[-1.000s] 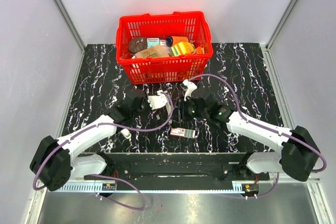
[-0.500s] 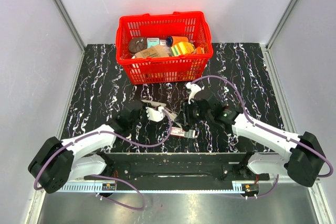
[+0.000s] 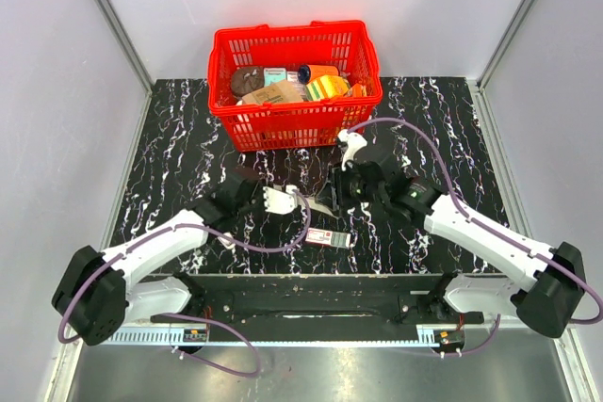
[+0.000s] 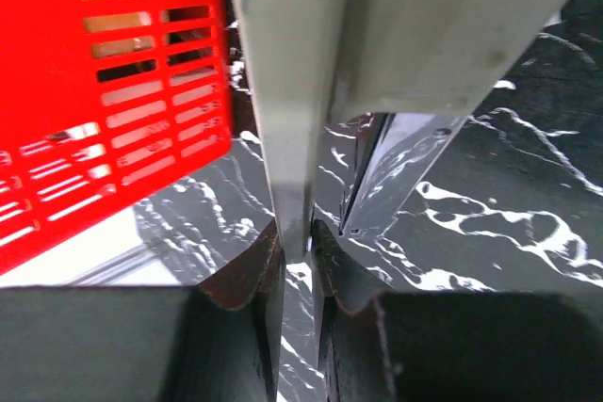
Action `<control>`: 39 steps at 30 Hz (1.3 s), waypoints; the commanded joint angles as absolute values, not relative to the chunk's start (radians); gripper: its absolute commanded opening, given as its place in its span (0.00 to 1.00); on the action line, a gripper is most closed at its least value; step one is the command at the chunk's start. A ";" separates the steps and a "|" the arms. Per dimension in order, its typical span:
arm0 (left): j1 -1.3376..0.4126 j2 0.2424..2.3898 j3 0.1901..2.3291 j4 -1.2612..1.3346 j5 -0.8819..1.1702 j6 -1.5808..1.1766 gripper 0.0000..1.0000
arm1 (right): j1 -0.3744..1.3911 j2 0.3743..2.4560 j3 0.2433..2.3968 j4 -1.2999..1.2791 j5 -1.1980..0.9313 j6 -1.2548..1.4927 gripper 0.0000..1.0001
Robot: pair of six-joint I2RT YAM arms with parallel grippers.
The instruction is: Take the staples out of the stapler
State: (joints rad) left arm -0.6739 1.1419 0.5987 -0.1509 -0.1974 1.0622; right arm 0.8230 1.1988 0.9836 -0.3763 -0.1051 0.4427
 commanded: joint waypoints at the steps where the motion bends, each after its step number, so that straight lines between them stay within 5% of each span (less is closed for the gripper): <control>1: -0.684 1.123 0.767 -0.386 0.105 0.836 0.04 | 0.805 1.174 1.048 -0.278 -0.080 0.509 0.00; 10: -0.686 1.141 0.894 -0.515 0.370 0.618 0.04 | 0.805 1.131 0.994 -0.180 -0.141 0.569 0.00; 22: -0.683 1.160 0.880 -0.401 0.276 0.494 0.02 | 0.805 1.075 0.919 -0.181 -0.103 0.569 0.01; 27: -0.683 1.169 0.891 -0.332 0.204 0.384 0.02 | 0.805 1.042 0.858 -0.173 -0.083 0.639 0.52; 30: -0.677 1.180 0.903 -0.296 0.178 0.315 0.00 | 0.804 1.023 0.783 -0.083 -0.121 0.737 0.72; 39: -0.647 1.229 0.911 -0.250 0.078 0.230 0.00 | 0.805 1.124 0.600 0.230 -0.224 1.103 0.81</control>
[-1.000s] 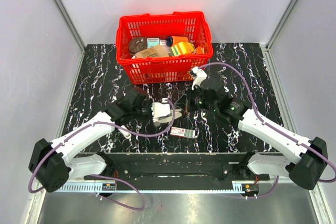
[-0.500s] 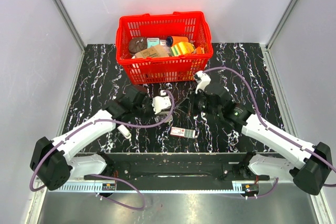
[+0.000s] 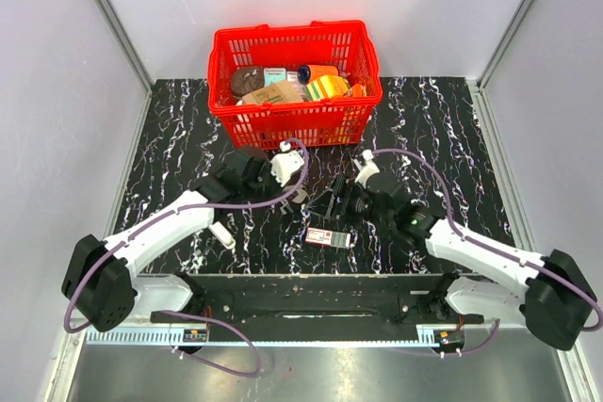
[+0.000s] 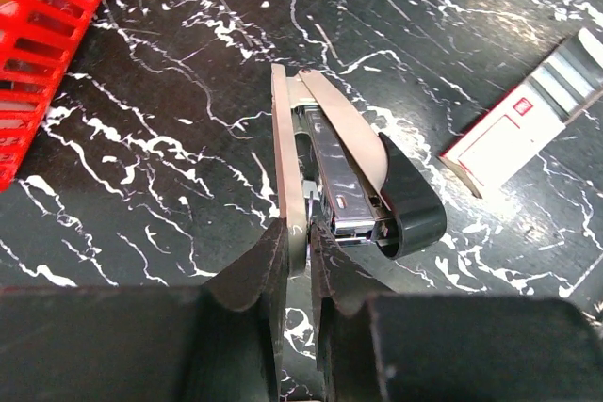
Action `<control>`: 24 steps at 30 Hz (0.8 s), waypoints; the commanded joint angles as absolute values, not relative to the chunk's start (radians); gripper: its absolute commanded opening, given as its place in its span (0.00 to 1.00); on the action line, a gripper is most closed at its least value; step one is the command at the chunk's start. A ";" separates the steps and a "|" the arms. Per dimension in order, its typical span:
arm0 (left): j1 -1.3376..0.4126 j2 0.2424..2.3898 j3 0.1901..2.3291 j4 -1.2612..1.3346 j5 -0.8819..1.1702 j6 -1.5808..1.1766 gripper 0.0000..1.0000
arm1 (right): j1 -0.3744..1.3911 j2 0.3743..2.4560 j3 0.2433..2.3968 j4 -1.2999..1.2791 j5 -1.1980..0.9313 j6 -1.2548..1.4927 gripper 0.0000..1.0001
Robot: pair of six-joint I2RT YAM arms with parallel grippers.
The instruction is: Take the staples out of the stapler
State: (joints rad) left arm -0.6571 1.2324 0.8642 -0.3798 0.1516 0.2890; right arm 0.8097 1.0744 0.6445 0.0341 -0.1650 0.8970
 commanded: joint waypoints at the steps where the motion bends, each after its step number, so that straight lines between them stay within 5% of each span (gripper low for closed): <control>1: -0.646 1.229 0.907 -0.241 0.066 0.229 0.00 | 0.805 1.143 0.579 0.271 -0.239 1.141 0.82; 17: -0.632 1.183 0.821 -0.201 0.077 0.198 0.00 | 0.810 1.755 0.498 1.184 -0.236 1.759 0.96; 24: -0.624 1.167 0.807 -0.202 0.090 0.198 0.00 | 0.813 1.809 0.568 1.177 -0.183 1.778 0.83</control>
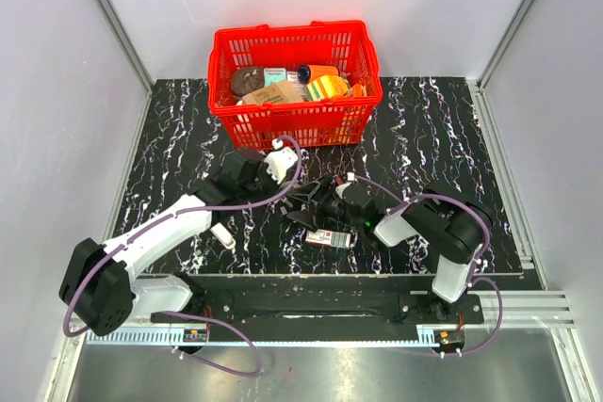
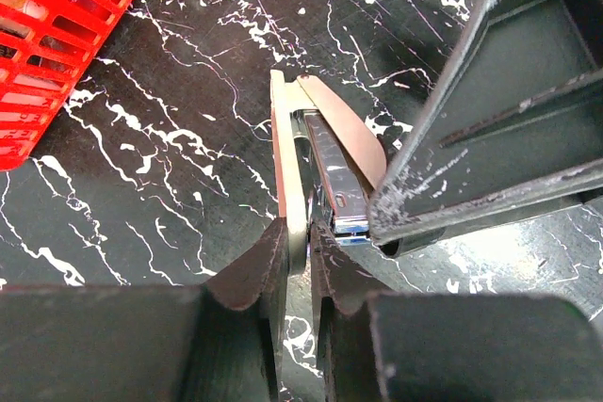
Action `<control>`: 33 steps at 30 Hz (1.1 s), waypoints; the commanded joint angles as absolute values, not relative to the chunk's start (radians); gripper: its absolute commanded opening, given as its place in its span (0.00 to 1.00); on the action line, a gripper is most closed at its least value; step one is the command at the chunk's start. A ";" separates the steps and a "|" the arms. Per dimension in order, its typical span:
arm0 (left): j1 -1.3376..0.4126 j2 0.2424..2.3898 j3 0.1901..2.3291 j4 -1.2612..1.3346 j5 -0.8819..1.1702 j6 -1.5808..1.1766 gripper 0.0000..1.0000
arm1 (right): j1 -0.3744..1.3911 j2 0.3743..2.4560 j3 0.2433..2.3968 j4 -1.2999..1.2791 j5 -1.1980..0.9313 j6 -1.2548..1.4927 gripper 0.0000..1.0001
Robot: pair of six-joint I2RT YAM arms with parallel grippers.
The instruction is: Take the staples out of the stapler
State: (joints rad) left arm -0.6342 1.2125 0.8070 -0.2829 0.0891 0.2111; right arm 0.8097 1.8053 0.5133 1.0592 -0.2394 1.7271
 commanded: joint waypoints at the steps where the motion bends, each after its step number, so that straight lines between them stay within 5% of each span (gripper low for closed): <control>1: -0.624 1.166 0.802 -0.204 0.095 0.198 0.00 | 0.813 1.813 0.572 1.183 -0.173 1.781 0.79; 10: -0.612 1.143 0.784 -0.213 0.120 0.186 0.00 | 0.813 1.864 0.586 1.238 -0.156 1.801 0.56; 21: -0.607 1.134 0.769 -0.232 0.166 0.161 0.00 | 0.824 1.853 0.652 1.152 -0.132 1.786 0.58; 33: -0.594 1.097 0.764 -0.275 0.147 0.198 0.00 | 0.816 1.718 0.612 0.965 -0.104 1.674 0.17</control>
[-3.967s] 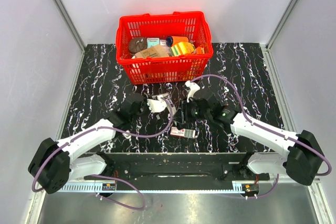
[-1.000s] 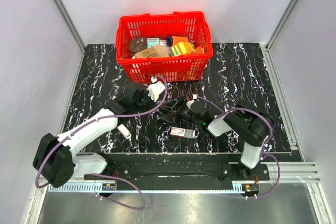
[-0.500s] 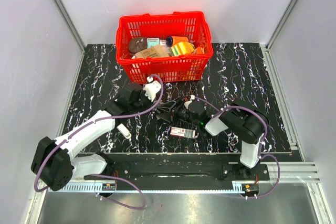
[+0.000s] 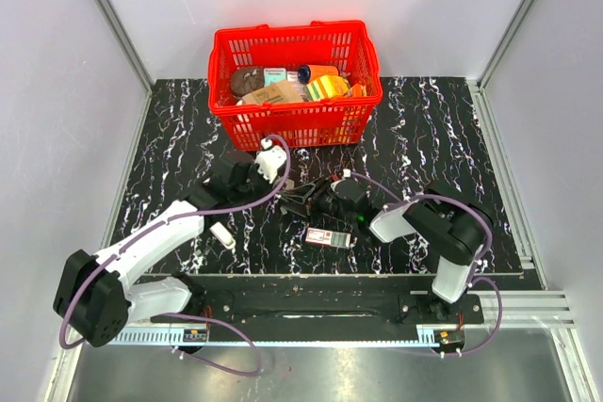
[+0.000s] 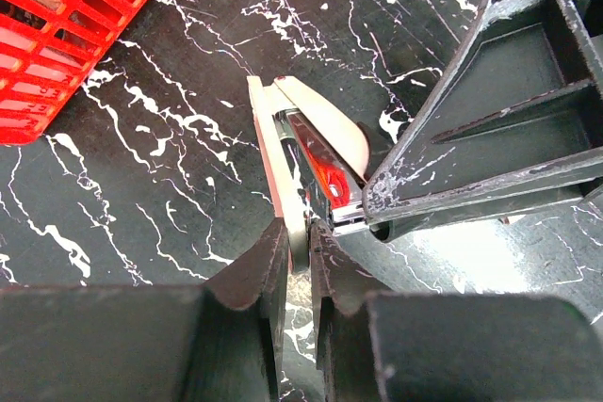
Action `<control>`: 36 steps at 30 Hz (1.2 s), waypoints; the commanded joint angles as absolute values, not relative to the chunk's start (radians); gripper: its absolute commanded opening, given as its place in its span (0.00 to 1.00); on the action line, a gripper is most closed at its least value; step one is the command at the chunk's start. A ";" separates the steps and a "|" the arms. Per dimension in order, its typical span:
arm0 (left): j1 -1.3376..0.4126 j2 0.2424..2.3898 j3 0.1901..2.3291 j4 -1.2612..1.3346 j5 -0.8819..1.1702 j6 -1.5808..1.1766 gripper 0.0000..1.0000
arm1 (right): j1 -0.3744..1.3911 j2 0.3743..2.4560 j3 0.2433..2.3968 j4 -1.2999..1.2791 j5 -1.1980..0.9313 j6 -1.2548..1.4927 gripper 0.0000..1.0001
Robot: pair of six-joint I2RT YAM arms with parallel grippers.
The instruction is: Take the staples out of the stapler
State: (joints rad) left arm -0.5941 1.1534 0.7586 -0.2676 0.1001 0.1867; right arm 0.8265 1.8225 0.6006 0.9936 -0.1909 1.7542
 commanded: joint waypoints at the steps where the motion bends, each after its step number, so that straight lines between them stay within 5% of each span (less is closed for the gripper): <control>1: -0.591 1.091 0.764 -0.281 0.137 0.207 0.00 | 0.812 1.698 0.614 0.930 -0.109 1.652 0.13; 8: -0.549 1.063 0.805 -0.348 0.130 0.268 0.00 | 0.785 1.505 0.655 0.640 -0.094 1.409 0.00; 23: -0.460 0.956 0.805 -0.517 0.229 0.451 0.00 | 0.785 1.217 0.801 0.355 -0.164 0.904 0.00; 36: -0.373 1.006 0.770 -0.436 0.259 0.446 0.00 | 0.784 1.000 0.796 0.177 -0.310 0.727 0.00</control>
